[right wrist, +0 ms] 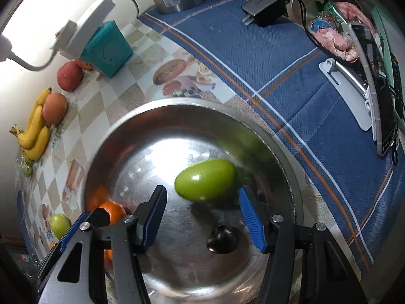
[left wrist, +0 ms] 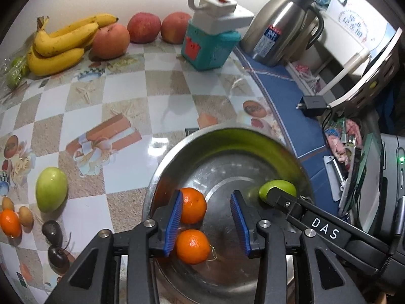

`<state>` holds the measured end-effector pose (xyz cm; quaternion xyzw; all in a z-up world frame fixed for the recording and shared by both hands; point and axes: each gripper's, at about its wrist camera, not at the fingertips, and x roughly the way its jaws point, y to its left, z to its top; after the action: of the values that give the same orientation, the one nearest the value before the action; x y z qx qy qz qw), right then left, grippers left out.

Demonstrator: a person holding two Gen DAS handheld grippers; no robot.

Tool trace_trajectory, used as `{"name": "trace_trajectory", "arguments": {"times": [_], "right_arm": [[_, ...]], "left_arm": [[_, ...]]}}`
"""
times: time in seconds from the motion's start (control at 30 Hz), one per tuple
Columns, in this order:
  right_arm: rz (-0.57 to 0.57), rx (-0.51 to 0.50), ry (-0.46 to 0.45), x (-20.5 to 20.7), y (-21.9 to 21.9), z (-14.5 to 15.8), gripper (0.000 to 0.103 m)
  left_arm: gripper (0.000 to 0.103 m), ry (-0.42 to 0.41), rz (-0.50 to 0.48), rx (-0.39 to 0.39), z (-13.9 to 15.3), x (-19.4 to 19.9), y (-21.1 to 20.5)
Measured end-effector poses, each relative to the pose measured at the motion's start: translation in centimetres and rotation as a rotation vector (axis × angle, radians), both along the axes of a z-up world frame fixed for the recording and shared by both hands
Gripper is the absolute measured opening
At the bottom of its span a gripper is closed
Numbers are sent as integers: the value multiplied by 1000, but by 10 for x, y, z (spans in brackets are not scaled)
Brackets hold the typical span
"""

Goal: Organize fruits
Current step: 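Carry the green fruit and orange into the steel basin and open both tools, then lift both tools out of the basin back over the table fruit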

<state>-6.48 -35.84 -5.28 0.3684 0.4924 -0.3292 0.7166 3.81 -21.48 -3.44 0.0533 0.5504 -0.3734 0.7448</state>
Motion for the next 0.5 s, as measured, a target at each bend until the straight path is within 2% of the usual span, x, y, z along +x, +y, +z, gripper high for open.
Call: {"name": "trace_trajectory", "arguments": {"times": [0.17,0.23,0.4,0.5], "right_arm": [[10,-38,-27,0,2,17,61],[16,-47,-30,0,4,21,61],[37,-60,-33,1,9,26,61],[70,-57,-33,5,15,27,61]], "left_arm": [[51,-6,29,-9,12,4,9],[56,-6,49,1,14,6,13],[60,-34,136,92,15,16,32],[61,-14,211,128,12,26,51]]}}
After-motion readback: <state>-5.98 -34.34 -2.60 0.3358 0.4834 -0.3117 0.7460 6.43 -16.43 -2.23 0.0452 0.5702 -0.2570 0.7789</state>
